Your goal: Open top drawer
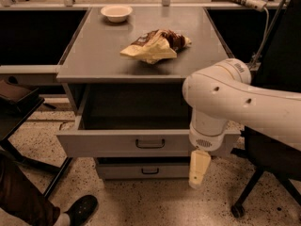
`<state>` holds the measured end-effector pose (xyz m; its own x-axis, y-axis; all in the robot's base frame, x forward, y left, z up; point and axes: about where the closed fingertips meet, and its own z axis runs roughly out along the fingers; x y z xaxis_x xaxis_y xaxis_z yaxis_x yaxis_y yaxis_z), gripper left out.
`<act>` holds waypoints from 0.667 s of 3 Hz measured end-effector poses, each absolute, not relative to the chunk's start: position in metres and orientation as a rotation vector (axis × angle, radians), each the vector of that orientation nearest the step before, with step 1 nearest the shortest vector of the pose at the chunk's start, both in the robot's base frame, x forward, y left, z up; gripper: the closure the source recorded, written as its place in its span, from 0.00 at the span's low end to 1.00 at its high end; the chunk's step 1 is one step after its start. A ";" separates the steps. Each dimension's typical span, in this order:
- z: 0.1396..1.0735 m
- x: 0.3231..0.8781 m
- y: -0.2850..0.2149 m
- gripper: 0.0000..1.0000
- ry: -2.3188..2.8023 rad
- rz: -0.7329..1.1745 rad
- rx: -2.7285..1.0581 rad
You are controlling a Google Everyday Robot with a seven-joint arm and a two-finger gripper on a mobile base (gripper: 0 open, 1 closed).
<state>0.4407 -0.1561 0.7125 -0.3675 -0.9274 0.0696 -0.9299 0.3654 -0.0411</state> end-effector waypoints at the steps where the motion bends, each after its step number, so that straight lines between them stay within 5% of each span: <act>1: 0.706 0.479 -0.128 0.00 -2.563 0.166 1.829; 2: 0.688 0.507 -0.094 0.00 -2.494 0.155 1.911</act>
Offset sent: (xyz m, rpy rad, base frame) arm 0.0999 0.1066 -0.0506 0.0028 -0.0169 0.1994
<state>0.5065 -0.0938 0.6877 -0.2619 -0.9634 0.0564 -0.9630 0.2571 -0.0806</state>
